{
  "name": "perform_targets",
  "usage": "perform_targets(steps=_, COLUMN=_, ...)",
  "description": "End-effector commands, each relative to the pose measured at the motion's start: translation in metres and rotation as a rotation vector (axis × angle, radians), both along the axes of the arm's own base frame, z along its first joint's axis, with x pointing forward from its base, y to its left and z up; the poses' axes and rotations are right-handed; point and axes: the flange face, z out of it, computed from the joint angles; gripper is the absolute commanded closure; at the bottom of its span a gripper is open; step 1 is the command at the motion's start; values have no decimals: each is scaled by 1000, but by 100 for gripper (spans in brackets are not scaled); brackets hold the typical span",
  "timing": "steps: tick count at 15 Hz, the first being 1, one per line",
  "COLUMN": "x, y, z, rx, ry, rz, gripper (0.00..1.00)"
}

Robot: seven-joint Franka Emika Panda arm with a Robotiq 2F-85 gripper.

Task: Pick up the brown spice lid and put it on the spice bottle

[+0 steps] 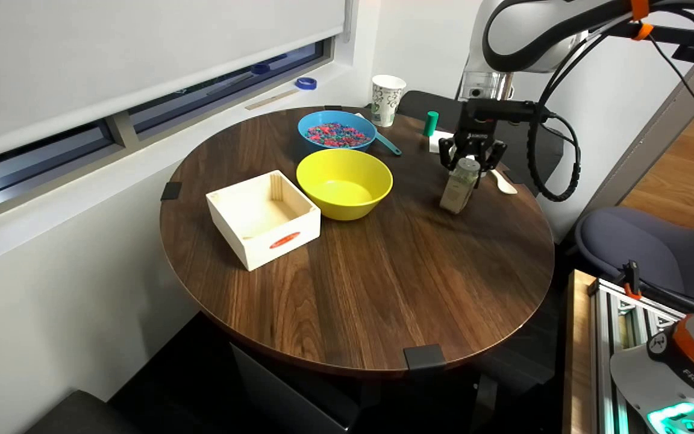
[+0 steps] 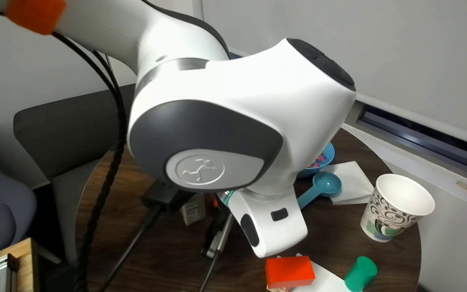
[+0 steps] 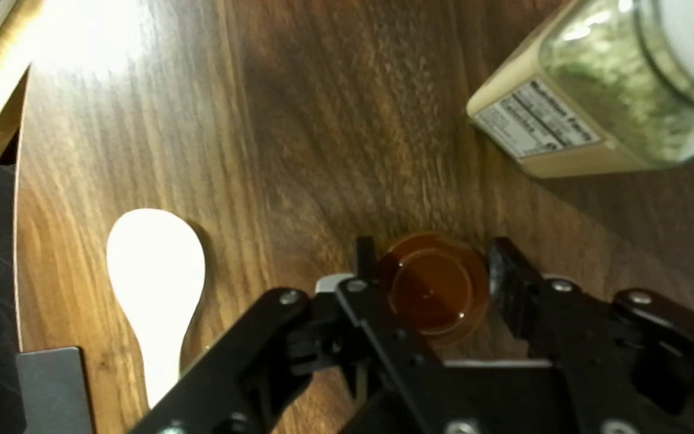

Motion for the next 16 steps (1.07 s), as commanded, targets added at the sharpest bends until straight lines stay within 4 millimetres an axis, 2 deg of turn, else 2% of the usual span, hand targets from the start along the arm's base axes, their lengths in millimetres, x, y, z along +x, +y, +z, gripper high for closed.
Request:
perform_targets(steps=1, x=0, y=3, z=4, rx=6, ry=-6, rz=16, gripper=58)
perform_targets(steps=2, x=0, y=3, z=4, rx=6, ry=-7, rz=18, gripper=56)
perform_targets(steps=3, x=0, y=4, z=5, rx=5, ry=-9, rz=21, gripper=60)
perform_targets(steps=5, x=0, y=7, z=10, rx=-2, ry=-16, rz=29, gripper=77)
perform_targets(steps=11, x=-2, y=18, z=36, rx=-43, ry=-44, rz=66, gripper=77)
perform_targets(steps=16, x=-10, y=26, z=75, rx=-144, ry=-84, rz=132, gripper=77)
